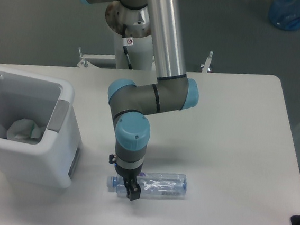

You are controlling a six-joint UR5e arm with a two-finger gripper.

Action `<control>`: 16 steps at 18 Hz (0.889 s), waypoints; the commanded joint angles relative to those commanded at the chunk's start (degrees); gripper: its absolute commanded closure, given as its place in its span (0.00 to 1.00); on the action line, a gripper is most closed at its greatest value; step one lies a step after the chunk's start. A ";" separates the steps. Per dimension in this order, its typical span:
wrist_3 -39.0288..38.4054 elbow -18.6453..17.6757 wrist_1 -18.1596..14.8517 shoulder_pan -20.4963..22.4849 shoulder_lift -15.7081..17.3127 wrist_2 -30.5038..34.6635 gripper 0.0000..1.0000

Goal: Place the trash in the trash can
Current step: 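Lower and close the gripper around the bottle's neck end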

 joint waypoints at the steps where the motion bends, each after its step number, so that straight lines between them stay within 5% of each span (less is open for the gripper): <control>1: -0.35 0.00 0.00 0.00 0.09 0.00 0.34; 9: -2.90 1.75 0.00 -0.53 0.79 -0.44 0.38; 16: -4.91 4.39 -0.09 0.26 4.83 -5.43 0.38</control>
